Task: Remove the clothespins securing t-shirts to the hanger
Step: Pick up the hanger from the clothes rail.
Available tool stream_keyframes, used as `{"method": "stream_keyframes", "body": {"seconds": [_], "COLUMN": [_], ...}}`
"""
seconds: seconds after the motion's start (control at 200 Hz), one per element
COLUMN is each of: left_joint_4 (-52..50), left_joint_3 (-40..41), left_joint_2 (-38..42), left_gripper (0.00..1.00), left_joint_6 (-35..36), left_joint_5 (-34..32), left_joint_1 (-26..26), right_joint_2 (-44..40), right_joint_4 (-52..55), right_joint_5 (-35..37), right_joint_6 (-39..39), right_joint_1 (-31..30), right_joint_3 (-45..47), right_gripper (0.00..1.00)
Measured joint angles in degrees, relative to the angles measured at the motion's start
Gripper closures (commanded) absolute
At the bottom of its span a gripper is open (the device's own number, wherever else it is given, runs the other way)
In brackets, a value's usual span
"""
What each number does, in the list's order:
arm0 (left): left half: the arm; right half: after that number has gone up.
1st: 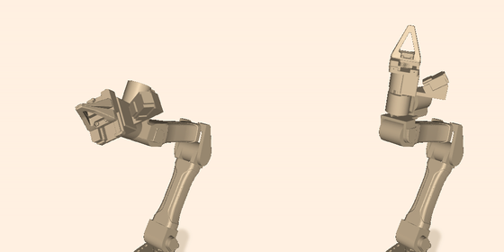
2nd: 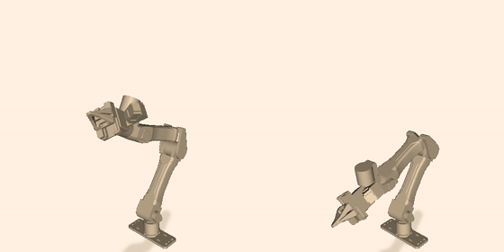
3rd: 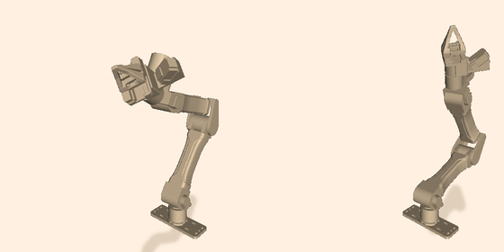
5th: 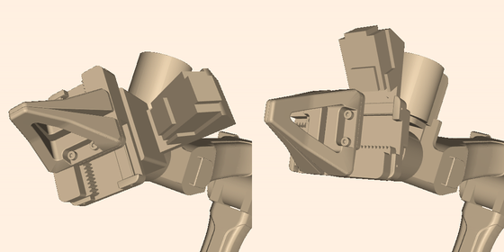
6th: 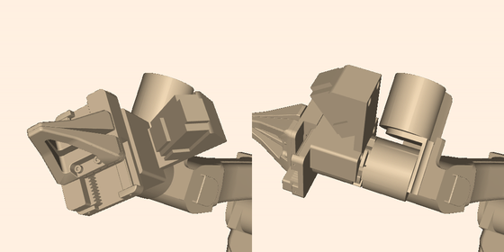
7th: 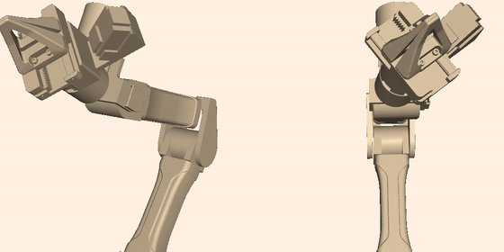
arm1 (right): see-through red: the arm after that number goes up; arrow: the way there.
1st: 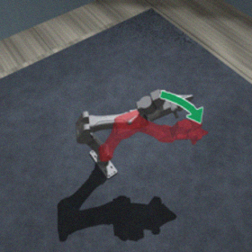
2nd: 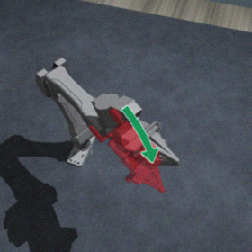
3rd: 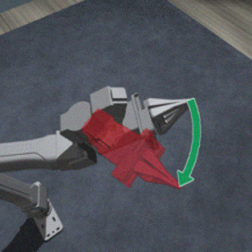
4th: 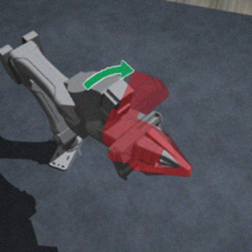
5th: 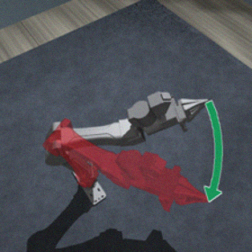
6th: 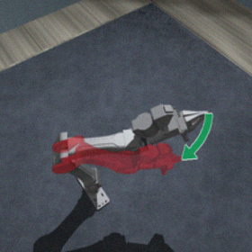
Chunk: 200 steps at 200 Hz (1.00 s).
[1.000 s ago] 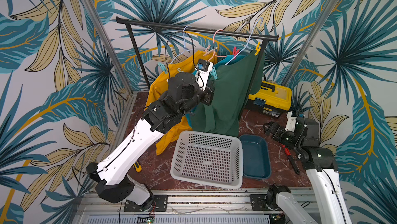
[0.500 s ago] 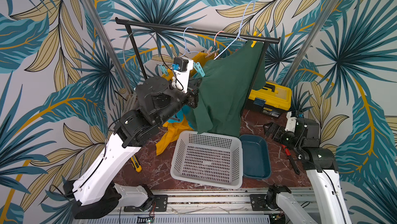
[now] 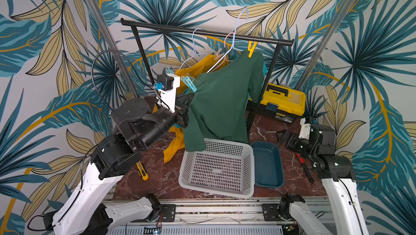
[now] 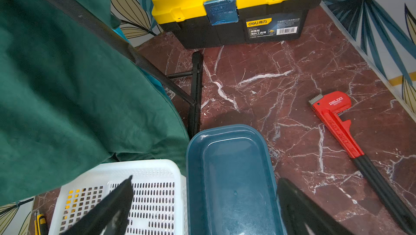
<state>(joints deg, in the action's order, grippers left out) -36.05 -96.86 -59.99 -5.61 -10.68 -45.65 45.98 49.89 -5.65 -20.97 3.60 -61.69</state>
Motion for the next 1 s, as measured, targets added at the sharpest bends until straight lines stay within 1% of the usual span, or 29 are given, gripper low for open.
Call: {"method": "stream_keyframes", "body": {"seconds": [0.245,0.481,0.731,0.876,1.001], "left_joint_4": [-1.51,-3.91,-7.54,-7.69,-6.88], "left_joint_3": [5.03,4.57,-5.25,-11.15,-14.29], "left_joint_2": [8.07,10.27,8.20,6.99,6.27], "left_gripper": [1.00,1.00,1.00,1.00,1.00], "left_joint_6": [0.17,0.09,2.27,3.72,3.89], "left_joint_5": [-0.72,0.31,1.68,1.22,0.57], "left_joint_1": [0.00,0.00,0.00,0.00,0.00], "right_joint_2": [0.09,0.26,0.26,0.26,0.15], "right_joint_4": [0.04,0.04,0.04,0.07,0.04], "right_joint_5": [0.02,0.02,0.02,0.02,0.00], "right_joint_6": [-0.07,-0.33,-0.48,-0.68,-0.98], "right_joint_1": [0.00,0.00,0.00,0.00,0.00], "right_joint_3": [-0.70,-0.87,-0.90,-0.90,-0.81], "right_gripper": [0.01,0.00,0.00,0.01,0.01]}}
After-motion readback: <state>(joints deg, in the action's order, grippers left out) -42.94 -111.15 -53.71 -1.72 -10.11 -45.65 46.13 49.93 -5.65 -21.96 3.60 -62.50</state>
